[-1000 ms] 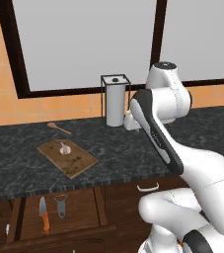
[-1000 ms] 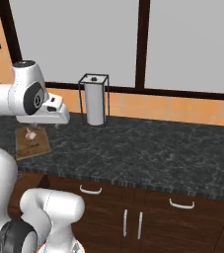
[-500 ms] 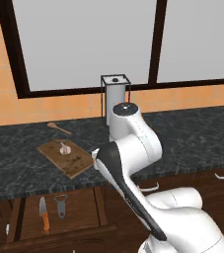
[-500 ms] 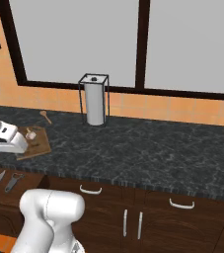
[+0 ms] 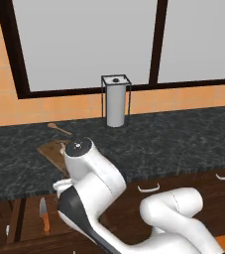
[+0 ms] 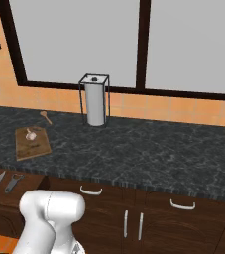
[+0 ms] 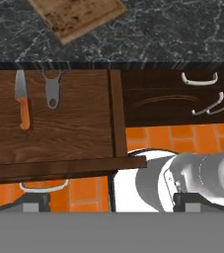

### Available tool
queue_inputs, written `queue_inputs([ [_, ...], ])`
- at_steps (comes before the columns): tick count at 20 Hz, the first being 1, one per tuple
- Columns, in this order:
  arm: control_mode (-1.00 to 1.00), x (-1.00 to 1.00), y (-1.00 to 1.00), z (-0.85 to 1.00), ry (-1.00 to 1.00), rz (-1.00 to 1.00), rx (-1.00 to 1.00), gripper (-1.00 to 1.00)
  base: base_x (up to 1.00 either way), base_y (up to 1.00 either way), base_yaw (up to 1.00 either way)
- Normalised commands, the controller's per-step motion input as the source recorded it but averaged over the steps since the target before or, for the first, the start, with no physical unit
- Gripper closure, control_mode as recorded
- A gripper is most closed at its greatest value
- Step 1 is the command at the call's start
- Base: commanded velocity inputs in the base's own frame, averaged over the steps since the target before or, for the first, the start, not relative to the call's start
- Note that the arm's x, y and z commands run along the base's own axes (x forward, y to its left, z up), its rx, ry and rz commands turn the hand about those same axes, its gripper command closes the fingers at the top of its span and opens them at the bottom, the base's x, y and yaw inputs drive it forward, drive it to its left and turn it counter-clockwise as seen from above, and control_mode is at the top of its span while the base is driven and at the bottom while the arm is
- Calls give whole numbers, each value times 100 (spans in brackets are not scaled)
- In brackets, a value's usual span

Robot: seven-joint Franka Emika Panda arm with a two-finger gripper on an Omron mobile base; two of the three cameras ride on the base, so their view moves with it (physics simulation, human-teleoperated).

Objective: Place the appropriate cutting tool for cutting the garlic skin on the cutting board.

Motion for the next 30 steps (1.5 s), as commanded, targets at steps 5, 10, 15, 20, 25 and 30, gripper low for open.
queue_inputs([
  [5, -100, -6, 99, -40, 2, -2, -1, -100, 0, 0, 0],
  [10, -100, -10, 81, -47, 9, 3, 2, -100, 0, 0, 0],
  [15, -100, 41, 48, -31, 22, 9, 10, -100, 0, 0, 0],
  [20, -100, 30, 12, -64, 9, 5, 6, -100, 0, 0, 0],
  [25, -100, 26, 1, -62, 3, 0, 0, -100, 0, 0, 0],
  [30, -100, 6, 1, -67, 6, 0, 0, -100, 0, 0, 0],
])
